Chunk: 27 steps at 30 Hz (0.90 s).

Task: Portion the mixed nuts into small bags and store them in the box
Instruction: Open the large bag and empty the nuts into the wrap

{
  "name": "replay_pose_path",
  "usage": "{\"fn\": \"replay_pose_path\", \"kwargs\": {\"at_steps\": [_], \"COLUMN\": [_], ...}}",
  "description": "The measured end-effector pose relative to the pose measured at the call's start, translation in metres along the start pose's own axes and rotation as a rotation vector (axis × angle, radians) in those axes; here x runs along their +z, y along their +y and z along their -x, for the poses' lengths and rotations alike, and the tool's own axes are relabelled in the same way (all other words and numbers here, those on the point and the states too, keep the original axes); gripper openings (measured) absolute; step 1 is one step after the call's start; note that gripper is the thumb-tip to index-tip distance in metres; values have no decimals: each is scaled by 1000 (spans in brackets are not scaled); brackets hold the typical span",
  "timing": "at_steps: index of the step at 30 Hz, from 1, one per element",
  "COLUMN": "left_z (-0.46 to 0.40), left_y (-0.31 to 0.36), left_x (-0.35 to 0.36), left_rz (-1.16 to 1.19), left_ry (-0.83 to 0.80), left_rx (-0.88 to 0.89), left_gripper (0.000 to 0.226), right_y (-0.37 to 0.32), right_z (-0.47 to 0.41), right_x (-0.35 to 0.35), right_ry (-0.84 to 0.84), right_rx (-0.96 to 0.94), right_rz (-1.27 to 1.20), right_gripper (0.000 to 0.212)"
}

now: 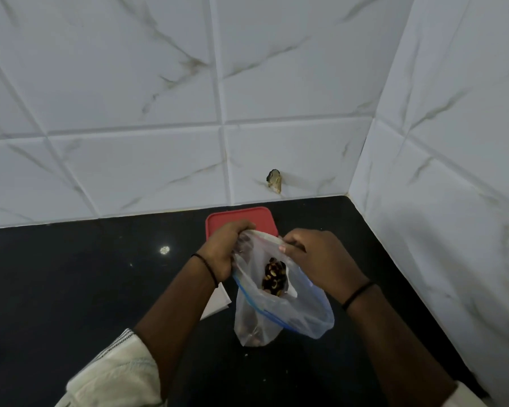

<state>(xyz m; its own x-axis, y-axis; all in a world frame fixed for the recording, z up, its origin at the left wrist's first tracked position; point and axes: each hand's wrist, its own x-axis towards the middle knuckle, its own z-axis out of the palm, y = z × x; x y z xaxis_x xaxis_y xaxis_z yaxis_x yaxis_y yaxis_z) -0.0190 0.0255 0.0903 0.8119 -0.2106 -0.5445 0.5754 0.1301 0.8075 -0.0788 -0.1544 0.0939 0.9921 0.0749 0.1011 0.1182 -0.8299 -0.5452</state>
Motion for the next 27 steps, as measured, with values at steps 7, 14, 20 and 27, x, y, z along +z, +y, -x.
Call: {"fn": "replay_pose_path", "kwargs": {"at_steps": [7,14,20,27], "left_z": [-6,30,34,15], "left_y": [17,11,-16,-46], "left_x": [9,-1,-8,-7], "left_rz": [-416,-1135,-1509,-1316], "left_ry": [139,544,196,144], "left_rx": [272,747,251,169], "left_gripper": [37,37,37,24], "right_y": [-5,10,9,2], "right_z": [-6,3,7,11], "right_x": [11,4,6,13], "right_ry": [123,293,319,289], "right_rx": [77,319,359,376], "right_rz": [143,38,-14,-78], "right_gripper": [22,25,27,27]}}
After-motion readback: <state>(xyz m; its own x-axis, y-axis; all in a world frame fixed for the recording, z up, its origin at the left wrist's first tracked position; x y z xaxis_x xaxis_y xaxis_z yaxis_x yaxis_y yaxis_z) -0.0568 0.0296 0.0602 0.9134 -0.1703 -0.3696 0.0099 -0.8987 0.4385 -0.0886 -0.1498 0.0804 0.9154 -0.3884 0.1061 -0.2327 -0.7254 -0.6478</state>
